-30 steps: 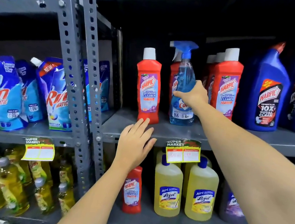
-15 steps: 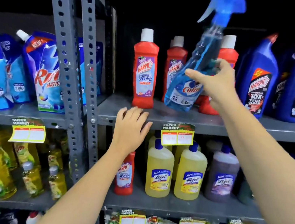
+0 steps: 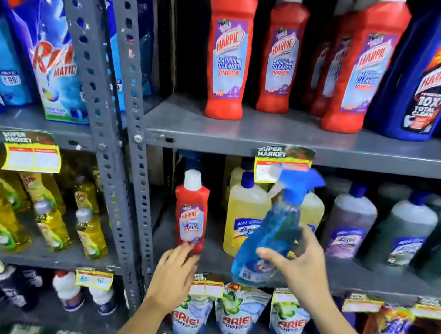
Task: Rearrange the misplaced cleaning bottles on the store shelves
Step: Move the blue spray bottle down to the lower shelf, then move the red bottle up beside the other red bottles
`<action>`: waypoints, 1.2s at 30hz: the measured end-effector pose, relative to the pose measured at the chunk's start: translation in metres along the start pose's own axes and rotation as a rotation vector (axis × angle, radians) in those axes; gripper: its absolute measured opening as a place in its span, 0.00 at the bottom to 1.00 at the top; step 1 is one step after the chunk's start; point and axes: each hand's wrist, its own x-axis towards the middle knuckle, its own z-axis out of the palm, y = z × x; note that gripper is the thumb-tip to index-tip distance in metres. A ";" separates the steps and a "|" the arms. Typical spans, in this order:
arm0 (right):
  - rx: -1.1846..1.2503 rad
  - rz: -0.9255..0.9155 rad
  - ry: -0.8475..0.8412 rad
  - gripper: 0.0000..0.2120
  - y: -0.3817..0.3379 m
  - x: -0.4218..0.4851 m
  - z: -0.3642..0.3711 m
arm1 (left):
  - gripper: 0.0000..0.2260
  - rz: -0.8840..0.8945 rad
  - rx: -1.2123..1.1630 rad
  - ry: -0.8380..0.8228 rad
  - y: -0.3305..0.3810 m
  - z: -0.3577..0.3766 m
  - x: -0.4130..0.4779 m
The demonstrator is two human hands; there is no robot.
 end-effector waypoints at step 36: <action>-0.297 -0.166 -0.076 0.30 0.025 0.022 0.170 | 0.22 -0.017 0.046 -0.300 -0.028 0.038 -0.025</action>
